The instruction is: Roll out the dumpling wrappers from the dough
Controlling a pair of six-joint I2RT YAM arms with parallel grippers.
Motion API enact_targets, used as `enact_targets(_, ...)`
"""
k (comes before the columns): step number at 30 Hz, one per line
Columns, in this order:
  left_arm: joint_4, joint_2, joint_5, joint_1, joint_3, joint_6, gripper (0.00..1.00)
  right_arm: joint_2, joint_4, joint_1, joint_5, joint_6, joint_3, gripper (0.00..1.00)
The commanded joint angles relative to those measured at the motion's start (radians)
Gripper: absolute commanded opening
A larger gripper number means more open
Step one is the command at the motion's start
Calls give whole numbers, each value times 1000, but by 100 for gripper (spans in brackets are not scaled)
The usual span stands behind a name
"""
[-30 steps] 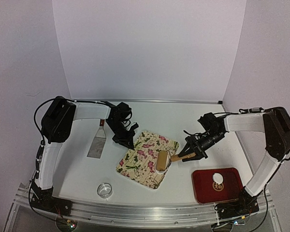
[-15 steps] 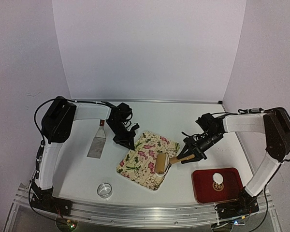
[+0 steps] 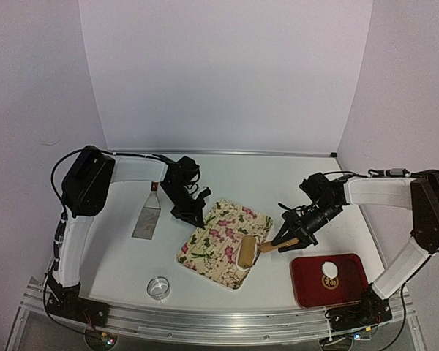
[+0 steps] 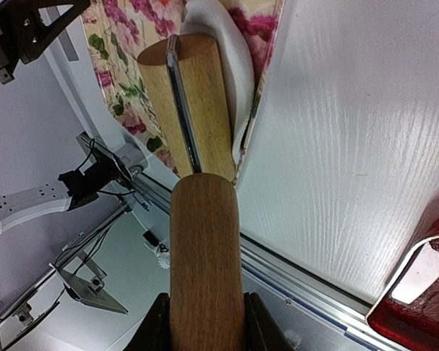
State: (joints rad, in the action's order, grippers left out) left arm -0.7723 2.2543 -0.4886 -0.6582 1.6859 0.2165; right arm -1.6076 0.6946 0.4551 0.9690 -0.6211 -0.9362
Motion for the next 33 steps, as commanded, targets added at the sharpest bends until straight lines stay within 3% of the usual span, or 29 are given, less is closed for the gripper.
enact_targets(1,2,-12,124,26,-31,-17,0,-124,202,26,-239,-83,90,0)
enact_targets(6,4,-13,119,28,-31,-22,0,-183,174,41,-236,-94,66,0)
enact_targets(15,15,-28,118,33,-57,-29,0,11,329,39,-219,-112,103,0)
enact_targets(25,21,-36,111,36,-66,-34,0,-156,282,91,-215,-79,90,0)
enact_targets(33,38,-62,111,38,-97,-28,0,-59,290,76,-171,-192,174,0)
